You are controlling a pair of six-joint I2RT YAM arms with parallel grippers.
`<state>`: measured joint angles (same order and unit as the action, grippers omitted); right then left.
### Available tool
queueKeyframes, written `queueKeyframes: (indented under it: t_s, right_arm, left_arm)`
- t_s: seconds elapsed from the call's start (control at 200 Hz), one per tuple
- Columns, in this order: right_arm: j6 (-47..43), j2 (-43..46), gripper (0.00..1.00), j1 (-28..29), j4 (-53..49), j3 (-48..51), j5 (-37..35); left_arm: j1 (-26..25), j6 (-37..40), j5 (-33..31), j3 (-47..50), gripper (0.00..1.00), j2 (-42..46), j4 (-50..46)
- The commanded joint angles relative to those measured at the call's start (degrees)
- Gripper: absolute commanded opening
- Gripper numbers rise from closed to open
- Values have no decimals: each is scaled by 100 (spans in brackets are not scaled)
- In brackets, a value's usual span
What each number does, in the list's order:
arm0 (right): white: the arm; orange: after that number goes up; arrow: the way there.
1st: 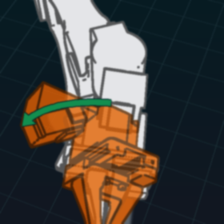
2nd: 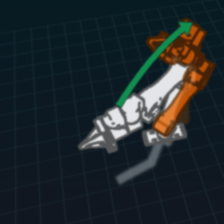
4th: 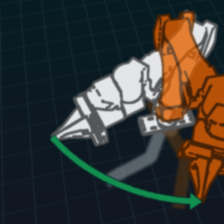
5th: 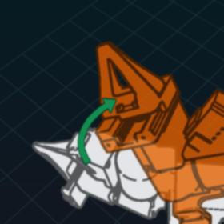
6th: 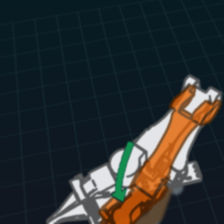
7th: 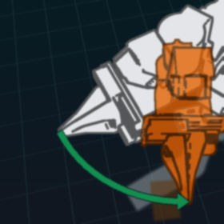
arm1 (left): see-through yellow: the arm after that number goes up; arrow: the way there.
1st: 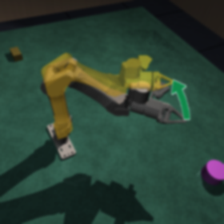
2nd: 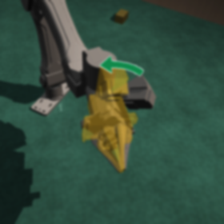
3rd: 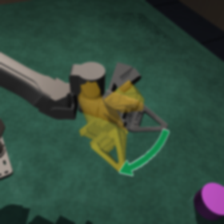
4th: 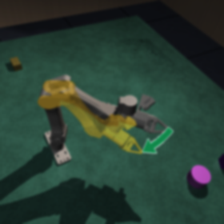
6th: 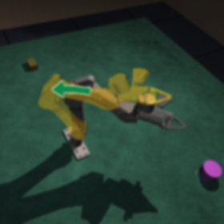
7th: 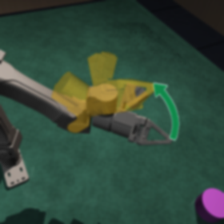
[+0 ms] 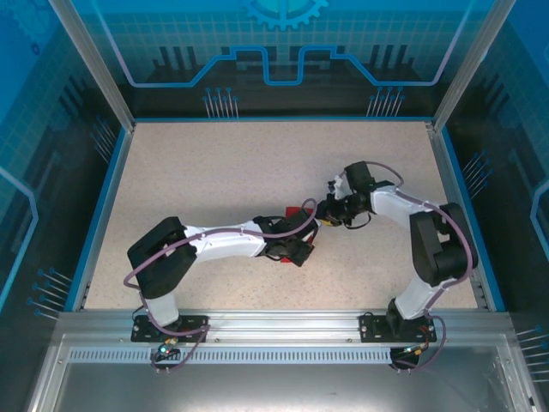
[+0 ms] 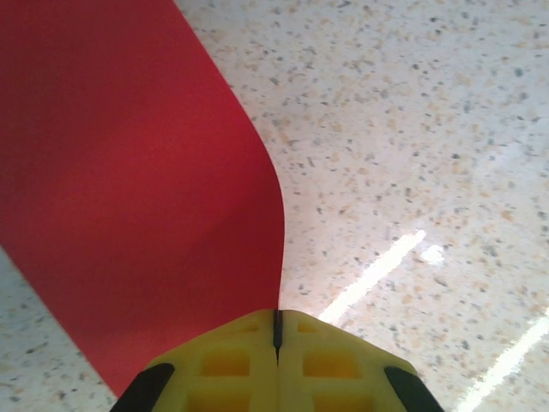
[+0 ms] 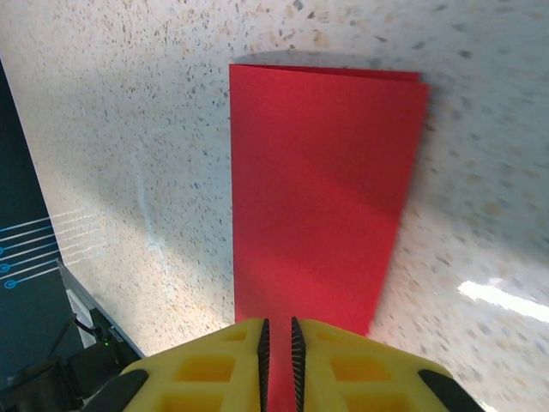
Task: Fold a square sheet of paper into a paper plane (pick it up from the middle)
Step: Third fold the triangle at the center of the table.
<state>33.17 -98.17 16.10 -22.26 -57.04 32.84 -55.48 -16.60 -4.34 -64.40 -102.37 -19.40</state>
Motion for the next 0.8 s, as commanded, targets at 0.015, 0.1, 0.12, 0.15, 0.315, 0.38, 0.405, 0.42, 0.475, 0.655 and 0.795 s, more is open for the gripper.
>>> queueKeyframes:
  t_s: [0.015,0.1,0.12,0.15,0.315,0.38,0.405,0.42,0.475,0.655,0.795]
  right_arm:
    - [-37,-541,16,268,-41,-321,55]
    - [-68,-819,16,304,-15,-441,-52]
    - [-90,-871,16,310,-30,-467,-50]
    - [-133,-937,16,319,-40,-510,-86]
    - [-373,-1358,16,376,-418,-767,-571]
    - [-443,-1518,16,409,-551,-841,-738]
    - [-479,-1584,16,425,-681,-902,-887]
    - [-508,-1612,16,443,-748,-935,-964]
    - [-588,-1673,16,478,-830,-1002,-977]
    - [-671,-1666,16,517,-920,-1055,-1113]
    - [-721,-1670,16,517,-929,-1055,-1129]
  left_arm:
    - [187,-126,675,56,0,131,72]
    - [341,-160,894,127,0,129,126]
    - [380,-176,961,169,0,142,170]
    - [429,-190,1034,205,0,147,211]
    - [696,-171,1454,296,0,166,290]
    - [815,-161,1564,272,0,144,268]
    - [859,-154,1602,264,0,130,261]
    - [891,-166,1617,262,0,136,261]
    - [995,-143,1683,232,0,92,233]
    - [1327,-119,1868,148,0,-57,248]
    - [1477,-84,1880,94,0,-145,255]
